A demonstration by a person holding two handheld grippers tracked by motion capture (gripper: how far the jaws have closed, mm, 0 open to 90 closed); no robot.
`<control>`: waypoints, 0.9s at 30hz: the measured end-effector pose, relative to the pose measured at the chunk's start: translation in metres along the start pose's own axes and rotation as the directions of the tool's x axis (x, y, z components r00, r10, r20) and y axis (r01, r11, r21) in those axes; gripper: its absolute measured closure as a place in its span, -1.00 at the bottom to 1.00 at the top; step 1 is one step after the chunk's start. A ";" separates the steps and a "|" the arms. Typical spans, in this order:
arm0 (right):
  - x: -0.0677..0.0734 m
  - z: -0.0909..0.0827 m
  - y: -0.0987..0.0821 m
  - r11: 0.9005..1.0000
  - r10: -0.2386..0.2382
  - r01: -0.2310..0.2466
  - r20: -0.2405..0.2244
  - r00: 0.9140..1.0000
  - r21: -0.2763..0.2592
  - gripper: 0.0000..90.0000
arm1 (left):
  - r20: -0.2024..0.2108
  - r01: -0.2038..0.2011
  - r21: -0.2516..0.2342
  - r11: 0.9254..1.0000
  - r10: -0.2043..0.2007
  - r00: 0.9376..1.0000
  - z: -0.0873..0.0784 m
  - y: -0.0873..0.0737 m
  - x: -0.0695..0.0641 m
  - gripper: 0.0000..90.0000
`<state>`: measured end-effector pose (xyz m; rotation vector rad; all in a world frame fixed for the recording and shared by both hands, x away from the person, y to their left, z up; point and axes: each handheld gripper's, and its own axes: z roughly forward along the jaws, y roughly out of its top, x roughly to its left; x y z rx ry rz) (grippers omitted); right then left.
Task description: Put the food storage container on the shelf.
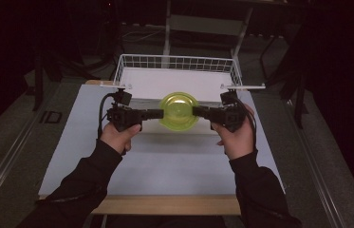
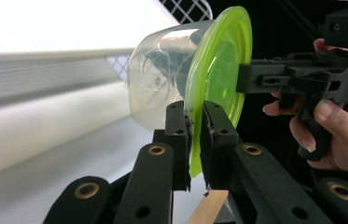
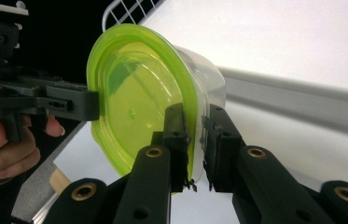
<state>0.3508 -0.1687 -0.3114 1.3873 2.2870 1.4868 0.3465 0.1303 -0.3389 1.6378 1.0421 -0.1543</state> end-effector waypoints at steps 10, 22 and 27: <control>0.002 0.007 0.044 1.000 0.021 -0.021 0.001 1.000 0.007 0.78 | -0.039 0.041 -0.014 0.999 -0.041 0.998 -0.006 0.039 0.001 0.84; -0.020 0.031 0.076 0.992 0.116 -0.119 0.050 0.992 0.050 0.78 | -0.137 0.115 0.007 0.993 -0.113 0.984 0.017 0.071 0.021 0.82; -0.028 0.042 0.083 0.985 0.154 -0.158 0.064 0.986 0.075 0.77 | -0.165 0.136 0.020 0.990 -0.131 0.978 0.023 0.077 0.027 0.81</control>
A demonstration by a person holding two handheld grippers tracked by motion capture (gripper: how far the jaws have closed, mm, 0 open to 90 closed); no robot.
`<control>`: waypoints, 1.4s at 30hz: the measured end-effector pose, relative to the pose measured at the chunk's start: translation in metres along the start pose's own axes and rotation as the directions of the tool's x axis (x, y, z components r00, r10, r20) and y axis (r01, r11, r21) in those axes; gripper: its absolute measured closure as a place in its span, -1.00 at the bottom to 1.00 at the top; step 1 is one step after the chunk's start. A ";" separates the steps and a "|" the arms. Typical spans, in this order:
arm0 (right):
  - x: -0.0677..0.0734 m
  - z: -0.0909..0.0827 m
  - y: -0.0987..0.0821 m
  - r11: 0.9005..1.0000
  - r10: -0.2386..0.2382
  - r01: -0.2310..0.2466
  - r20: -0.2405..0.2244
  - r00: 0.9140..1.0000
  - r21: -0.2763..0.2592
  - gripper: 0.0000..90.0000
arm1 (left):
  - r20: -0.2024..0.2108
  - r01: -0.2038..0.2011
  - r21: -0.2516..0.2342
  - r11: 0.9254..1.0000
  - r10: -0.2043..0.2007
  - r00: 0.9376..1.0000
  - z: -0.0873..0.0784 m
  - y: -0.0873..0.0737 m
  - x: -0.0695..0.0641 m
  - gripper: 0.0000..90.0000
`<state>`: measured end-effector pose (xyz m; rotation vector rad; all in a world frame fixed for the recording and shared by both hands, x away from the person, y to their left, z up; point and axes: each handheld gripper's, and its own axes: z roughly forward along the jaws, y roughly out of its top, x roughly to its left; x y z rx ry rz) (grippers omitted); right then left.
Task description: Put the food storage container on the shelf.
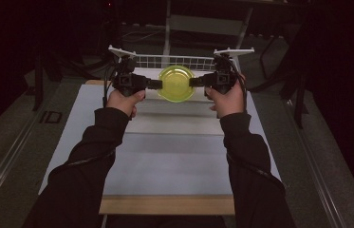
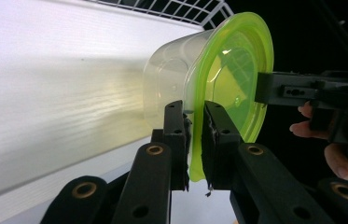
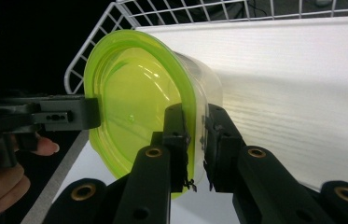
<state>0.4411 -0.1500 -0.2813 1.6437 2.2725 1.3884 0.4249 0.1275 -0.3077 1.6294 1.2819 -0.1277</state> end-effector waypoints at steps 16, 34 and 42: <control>-0.016 0.018 0.015 0.995 0.081 -0.080 -0.017 0.997 0.062 0.77 | -0.024 0.016 0.006 1.000 -0.016 1.000 0.014 0.012 0.014 0.73; -0.020 0.019 0.024 1.000 -0.003 0.003 0.044 0.999 -0.004 0.19 | -0.069 -0.046 -0.068 0.997 0.041 0.997 0.024 0.019 0.010 0.11; -0.003 -0.002 0.013 0.987 -0.148 0.154 0.127 0.981 -0.042 0.19 | -0.043 -0.127 -0.135 0.983 0.122 0.992 -0.003 0.007 0.007 0.08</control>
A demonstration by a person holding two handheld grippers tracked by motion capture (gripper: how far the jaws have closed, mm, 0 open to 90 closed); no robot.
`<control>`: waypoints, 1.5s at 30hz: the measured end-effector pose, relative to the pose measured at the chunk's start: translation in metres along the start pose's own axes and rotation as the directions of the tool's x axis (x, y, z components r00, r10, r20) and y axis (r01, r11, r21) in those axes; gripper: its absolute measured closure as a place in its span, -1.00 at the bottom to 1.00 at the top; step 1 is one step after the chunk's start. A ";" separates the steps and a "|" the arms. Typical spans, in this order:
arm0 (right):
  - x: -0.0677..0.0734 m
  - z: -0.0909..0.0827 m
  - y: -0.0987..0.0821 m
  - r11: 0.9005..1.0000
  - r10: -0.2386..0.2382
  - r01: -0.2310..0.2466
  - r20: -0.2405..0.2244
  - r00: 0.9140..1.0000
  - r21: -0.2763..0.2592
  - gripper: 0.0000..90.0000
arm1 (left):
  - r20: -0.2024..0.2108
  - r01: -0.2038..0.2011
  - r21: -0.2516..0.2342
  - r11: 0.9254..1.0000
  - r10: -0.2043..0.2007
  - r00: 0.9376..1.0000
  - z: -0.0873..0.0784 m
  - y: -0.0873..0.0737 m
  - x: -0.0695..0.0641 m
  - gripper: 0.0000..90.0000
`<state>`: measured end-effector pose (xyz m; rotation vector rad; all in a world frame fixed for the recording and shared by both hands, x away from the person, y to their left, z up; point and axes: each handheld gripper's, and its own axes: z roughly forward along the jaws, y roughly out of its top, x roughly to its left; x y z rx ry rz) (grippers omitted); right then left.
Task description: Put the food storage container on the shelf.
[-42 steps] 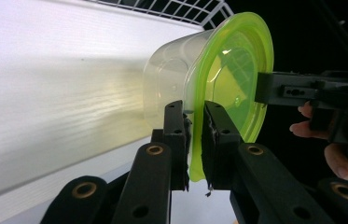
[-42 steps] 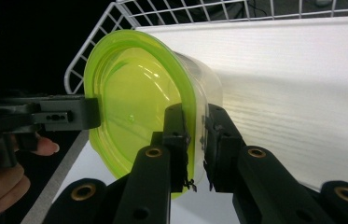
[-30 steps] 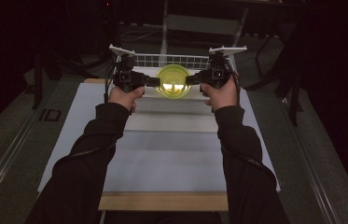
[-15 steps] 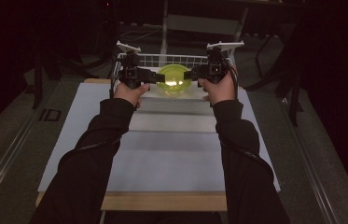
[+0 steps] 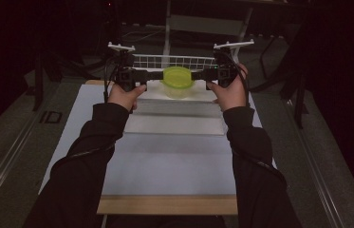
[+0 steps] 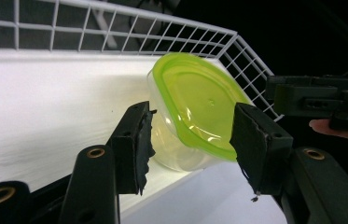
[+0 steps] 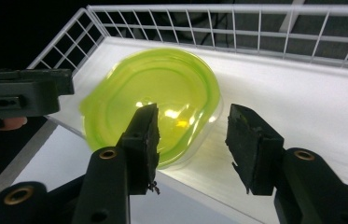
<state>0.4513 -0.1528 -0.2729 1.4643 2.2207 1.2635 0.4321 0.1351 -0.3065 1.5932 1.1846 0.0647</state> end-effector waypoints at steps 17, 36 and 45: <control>0.041 0.001 -0.065 0.973 -0.228 0.223 -0.105 0.968 -0.056 0.82 | 0.177 -0.219 -0.093 0.971 0.233 0.956 -0.039 -0.087 0.000 -0.42; 0.026 0.044 -0.070 0.986 -0.159 0.158 0.001 0.987 -0.051 0.96 | 0.058 -0.298 -0.139 0.944 0.308 0.950 -0.043 -0.200 0.020 -0.96; 0.018 0.054 -0.058 0.989 -0.137 0.139 0.038 0.990 -0.043 0.90 | 0.087 -0.336 -0.112 0.935 0.346 0.934 -0.039 -0.207 0.015 -0.96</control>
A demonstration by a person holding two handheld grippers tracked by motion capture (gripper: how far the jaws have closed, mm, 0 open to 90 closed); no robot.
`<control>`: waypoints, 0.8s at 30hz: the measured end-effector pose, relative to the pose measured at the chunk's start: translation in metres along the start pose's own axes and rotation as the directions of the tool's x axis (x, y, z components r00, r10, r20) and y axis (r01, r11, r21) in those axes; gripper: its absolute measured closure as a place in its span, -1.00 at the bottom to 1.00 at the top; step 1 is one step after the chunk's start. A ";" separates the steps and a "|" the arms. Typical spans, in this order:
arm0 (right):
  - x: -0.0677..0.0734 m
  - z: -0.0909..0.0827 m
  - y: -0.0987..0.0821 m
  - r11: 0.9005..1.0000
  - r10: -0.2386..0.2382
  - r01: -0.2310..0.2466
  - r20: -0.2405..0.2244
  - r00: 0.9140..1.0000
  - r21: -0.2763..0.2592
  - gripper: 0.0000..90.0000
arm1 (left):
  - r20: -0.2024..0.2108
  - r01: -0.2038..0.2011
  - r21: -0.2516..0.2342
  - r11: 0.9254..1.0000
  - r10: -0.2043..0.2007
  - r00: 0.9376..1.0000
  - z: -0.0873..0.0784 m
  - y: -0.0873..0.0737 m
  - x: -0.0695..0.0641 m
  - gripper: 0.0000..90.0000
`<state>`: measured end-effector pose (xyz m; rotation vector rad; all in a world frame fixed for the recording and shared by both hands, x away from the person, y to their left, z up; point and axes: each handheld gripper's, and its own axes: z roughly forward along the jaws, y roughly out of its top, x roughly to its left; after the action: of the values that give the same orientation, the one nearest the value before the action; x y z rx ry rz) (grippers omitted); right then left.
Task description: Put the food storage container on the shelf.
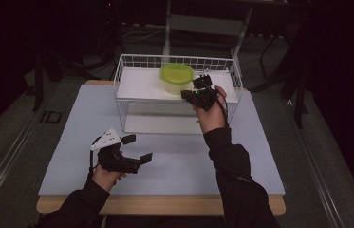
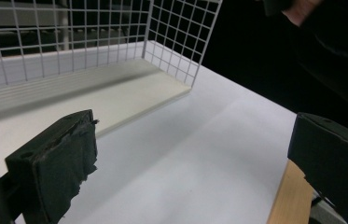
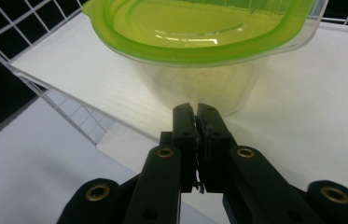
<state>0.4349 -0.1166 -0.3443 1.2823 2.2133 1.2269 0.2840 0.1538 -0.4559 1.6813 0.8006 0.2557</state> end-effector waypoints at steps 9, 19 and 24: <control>-0.003 0.003 0.001 1.000 0.025 -0.025 -0.008 1.000 0.000 0.84 | -0.001 -0.003 -0.017 1.000 0.003 1.000 -0.002 0.000 0.001 -0.96; 0.017 -0.024 -0.024 0.998 -0.057 0.055 -0.062 0.996 -0.038 0.21 | -0.005 -0.026 -0.017 1.000 0.026 1.000 -0.001 -0.003 0.000 -0.96; 0.023 -0.037 -0.047 0.994 -0.099 0.092 -0.129 0.987 -0.063 -0.30 | 0.008 -0.059 -0.032 0.998 0.059 0.998 -0.002 -0.004 -0.004 -0.96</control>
<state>0.3735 -0.1283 -0.3562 1.0894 2.2839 1.3630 0.2789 0.1534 -0.4578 1.6769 0.7376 0.3005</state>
